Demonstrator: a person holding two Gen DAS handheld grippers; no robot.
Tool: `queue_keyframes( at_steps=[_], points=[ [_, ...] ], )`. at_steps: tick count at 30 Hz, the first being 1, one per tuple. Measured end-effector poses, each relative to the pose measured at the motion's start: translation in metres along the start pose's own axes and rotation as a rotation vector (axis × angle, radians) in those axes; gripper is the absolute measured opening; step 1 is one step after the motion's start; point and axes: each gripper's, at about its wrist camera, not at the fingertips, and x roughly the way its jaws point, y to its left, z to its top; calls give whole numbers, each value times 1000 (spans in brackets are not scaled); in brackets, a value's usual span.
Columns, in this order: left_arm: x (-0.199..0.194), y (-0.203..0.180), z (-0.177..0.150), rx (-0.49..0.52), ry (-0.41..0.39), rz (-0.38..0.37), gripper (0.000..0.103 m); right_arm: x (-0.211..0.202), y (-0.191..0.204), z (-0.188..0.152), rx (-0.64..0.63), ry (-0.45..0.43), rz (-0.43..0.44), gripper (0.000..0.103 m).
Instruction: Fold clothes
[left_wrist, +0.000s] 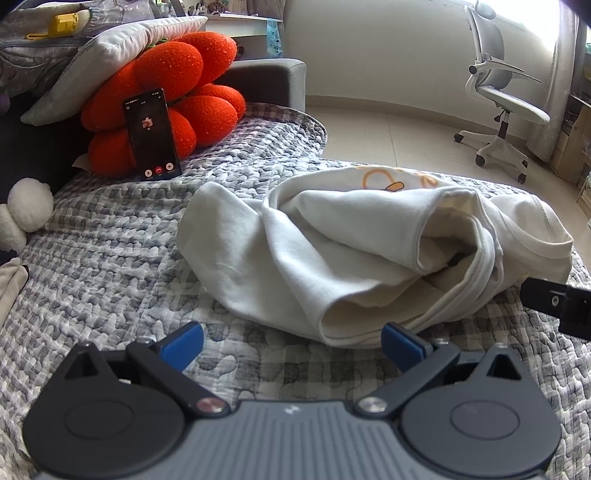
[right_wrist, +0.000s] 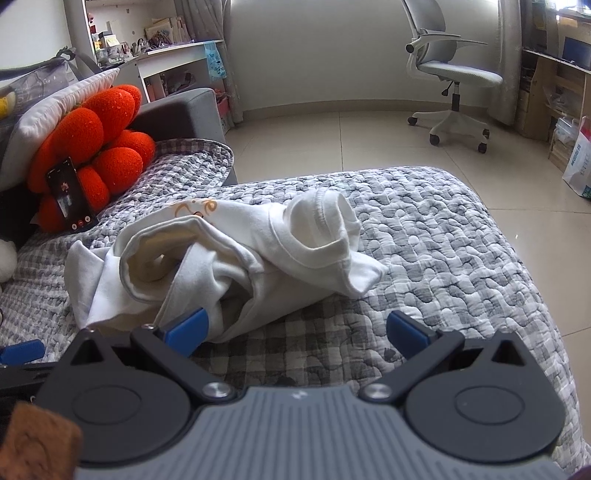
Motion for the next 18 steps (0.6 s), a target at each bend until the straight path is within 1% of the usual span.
queue_keyframes(
  at_steps=[18],
  points=[
    [3, -4, 1, 14, 1, 20, 103, -4, -8, 3, 30, 7, -3, 103]
  ],
)
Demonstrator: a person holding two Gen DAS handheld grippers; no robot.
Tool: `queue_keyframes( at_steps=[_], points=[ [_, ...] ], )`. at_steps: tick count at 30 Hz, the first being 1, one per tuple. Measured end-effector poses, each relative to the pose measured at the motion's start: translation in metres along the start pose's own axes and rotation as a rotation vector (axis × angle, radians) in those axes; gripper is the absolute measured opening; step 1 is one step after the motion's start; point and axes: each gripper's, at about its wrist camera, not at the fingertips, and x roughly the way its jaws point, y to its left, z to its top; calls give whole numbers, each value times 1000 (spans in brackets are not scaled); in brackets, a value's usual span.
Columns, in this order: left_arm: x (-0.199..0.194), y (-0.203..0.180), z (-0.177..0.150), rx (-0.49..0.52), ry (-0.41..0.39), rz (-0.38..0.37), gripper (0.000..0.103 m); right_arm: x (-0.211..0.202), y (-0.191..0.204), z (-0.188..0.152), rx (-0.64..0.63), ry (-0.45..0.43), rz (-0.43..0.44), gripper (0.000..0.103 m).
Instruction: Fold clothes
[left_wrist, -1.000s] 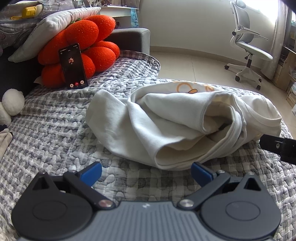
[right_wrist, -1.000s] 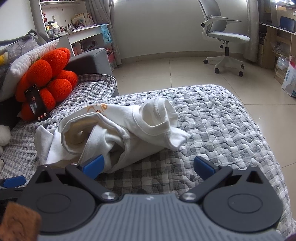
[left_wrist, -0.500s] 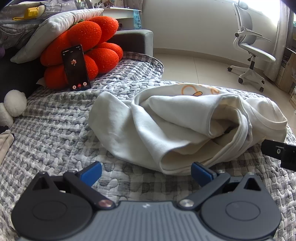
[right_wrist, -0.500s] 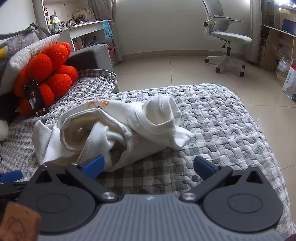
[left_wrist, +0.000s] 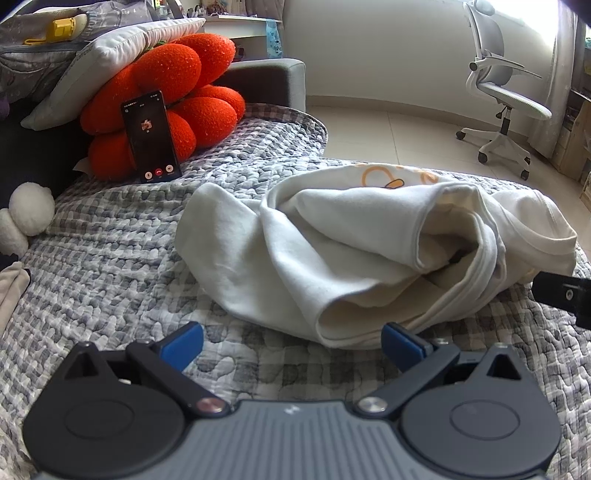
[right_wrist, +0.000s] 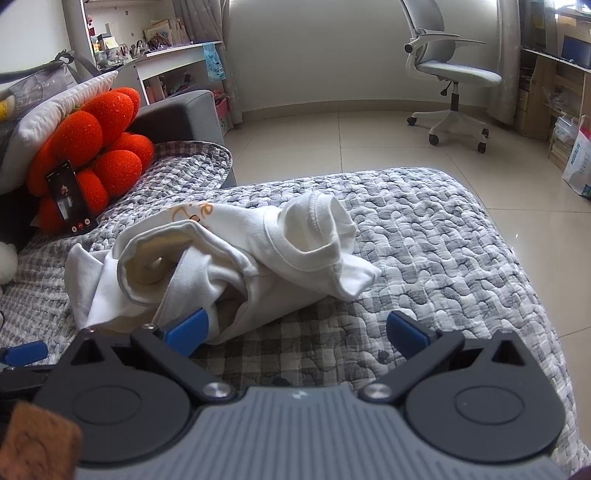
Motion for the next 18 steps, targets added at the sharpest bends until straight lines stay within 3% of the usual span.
queue_keyframes(
  at_steps=[18],
  points=[
    [0, 3, 0, -5, -6, 3, 103, 4, 3, 2, 14, 5, -9, 103]
  ],
)
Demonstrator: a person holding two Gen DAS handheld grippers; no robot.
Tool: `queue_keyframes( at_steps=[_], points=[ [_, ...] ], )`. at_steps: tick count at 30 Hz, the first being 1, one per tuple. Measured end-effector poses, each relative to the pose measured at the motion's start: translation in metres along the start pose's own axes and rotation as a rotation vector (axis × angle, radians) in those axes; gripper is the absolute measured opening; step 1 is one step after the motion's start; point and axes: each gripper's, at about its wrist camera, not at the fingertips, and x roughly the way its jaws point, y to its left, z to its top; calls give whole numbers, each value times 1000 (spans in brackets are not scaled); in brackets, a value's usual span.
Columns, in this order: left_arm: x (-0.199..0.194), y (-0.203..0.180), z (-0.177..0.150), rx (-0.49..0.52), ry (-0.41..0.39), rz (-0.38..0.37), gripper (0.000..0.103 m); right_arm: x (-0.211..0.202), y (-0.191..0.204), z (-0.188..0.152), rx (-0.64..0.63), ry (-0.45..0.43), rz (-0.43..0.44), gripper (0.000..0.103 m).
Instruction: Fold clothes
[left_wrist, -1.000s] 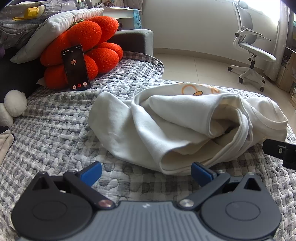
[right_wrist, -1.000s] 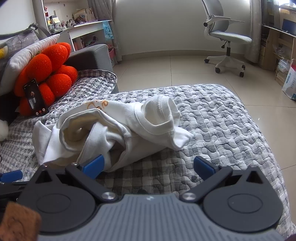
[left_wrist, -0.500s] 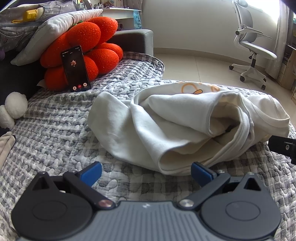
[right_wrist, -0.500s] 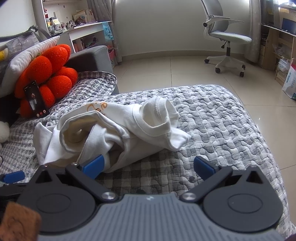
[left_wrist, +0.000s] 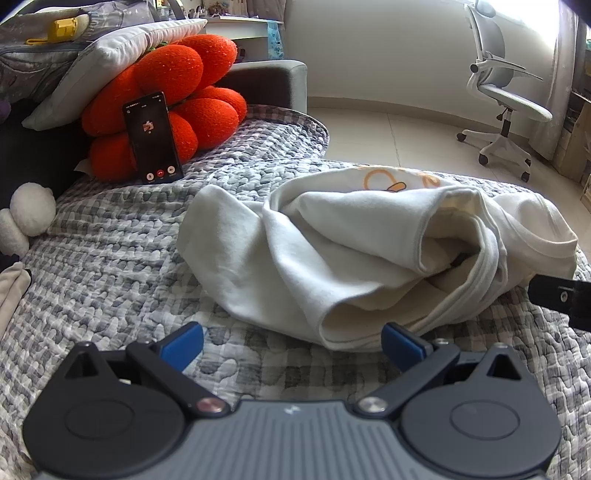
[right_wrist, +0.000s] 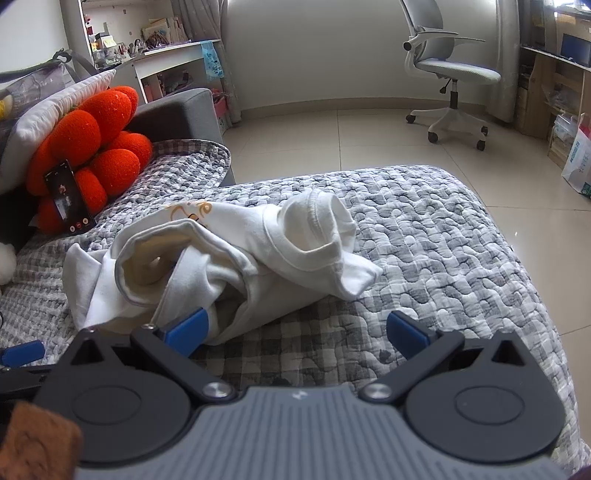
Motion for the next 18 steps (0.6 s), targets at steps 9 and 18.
queue_keyframes(
  at_steps=[9, 18],
  points=[
    [4, 1, 3, 3, 4, 19, 103, 7, 4, 4, 19, -4, 1, 103],
    [14, 11, 9, -18, 14, 43, 103, 17, 12, 10, 34, -7, 15, 103]
  ],
)
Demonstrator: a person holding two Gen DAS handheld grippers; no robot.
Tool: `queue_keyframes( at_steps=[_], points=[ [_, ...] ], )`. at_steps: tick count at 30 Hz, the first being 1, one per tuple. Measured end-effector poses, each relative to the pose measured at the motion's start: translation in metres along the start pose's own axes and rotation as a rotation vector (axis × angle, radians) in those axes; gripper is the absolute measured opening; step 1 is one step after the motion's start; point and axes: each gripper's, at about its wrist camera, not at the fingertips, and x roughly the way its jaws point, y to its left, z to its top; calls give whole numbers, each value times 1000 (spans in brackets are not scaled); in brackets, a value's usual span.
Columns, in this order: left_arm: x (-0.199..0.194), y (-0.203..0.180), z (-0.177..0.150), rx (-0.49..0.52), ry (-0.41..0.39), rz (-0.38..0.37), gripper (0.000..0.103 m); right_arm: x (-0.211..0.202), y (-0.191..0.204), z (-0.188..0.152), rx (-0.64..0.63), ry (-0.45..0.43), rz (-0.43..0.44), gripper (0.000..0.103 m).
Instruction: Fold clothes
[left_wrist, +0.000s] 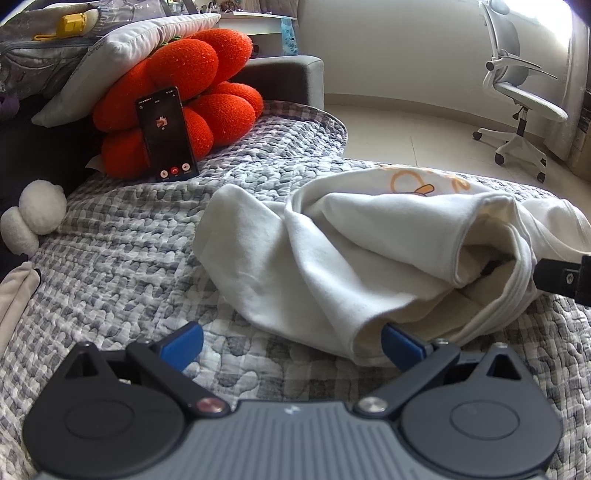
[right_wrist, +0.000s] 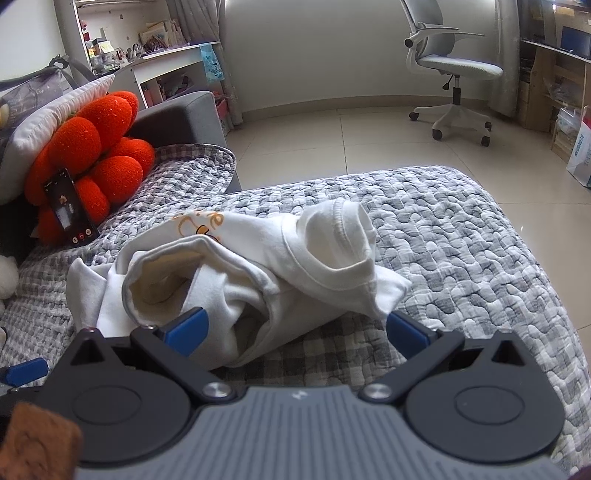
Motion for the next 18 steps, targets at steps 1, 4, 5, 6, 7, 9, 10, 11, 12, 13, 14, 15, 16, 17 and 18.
queue_keyframes(
  at_steps=[1, 4, 5, 6, 7, 9, 10, 11, 12, 13, 14, 15, 16, 17, 18],
  points=[
    [2, 2, 2, -5, 2, -4, 103, 1, 1, 1, 1, -1, 0, 103],
    [12, 5, 6, -16, 15, -4, 103, 6, 2, 3, 7, -6, -9, 103],
    [15, 5, 7, -18, 22, -1, 103, 8, 2, 3, 10, -4, -11, 103],
    [19, 5, 8, -18, 30, 2, 103, 12, 2, 3, 15, 1, -11, 103],
    [23, 5, 9, -17, 37, 5, 103, 15, 1, 3, 19, 6, -11, 103],
    [32, 3, 11, -12, 51, 10, 103, 22, 1, 4, 27, 15, -12, 103],
    [35, 2, 11, -6, 57, 13, 103, 25, 1, 3, 33, 23, -9, 103],
    [39, 1, 11, 0, 63, 13, 103, 30, 1, 3, 38, 32, -7, 103],
    [44, 0, 11, 7, 71, 14, 103, 33, 1, 2, 41, 42, -8, 103],
    [48, -1, 11, 14, 79, 15, 103, 37, 0, 2, 41, 50, -9, 103],
    [53, -2, 12, 21, 87, 15, 103, 41, 0, 1, 41, 59, -10, 103],
    [57, -3, 11, 24, 90, 14, 103, 45, 0, 1, 41, 68, -12, 103],
    [59, -4, 12, 25, 83, 12, 103, 49, -1, 0, 39, 76, -13, 103],
    [61, -4, 12, 24, 73, 11, 103, 52, -2, 0, 39, 83, -13, 103],
    [62, -4, 13, 22, 67, 8, 103, 55, -2, -1, 35, 87, -12, 103]
  ],
)
